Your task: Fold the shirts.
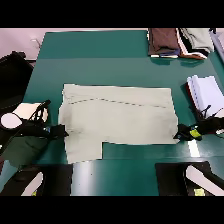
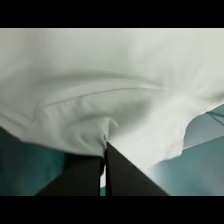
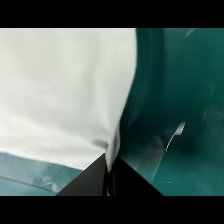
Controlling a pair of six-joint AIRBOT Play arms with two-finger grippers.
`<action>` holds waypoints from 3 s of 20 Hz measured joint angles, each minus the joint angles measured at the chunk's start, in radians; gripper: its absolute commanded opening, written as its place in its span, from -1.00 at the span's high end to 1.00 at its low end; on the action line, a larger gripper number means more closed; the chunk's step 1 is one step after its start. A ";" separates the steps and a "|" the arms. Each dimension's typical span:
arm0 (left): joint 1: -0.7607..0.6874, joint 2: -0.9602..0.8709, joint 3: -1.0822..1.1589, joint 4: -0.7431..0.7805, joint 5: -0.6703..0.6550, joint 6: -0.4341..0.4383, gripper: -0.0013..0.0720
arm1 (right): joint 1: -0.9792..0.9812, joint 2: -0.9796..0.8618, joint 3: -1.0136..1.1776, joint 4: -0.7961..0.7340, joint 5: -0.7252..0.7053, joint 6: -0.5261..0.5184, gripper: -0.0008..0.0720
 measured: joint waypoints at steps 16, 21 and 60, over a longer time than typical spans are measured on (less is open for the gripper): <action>0.000 -0.311 0.375 0.058 0.092 0.053 0.90 | 0.145 -0.111 0.437 -0.118 -0.003 0.050 0.92; 0.000 -0.588 0.589 0.076 0.191 0.085 0.09 | 0.223 -0.367 0.684 -0.106 -0.034 0.080 0.54; -0.531 -1.170 1.056 -0.082 0.435 -0.034 0.90 | 0.446 -0.340 1.090 0.401 -0.004 0.009 0.92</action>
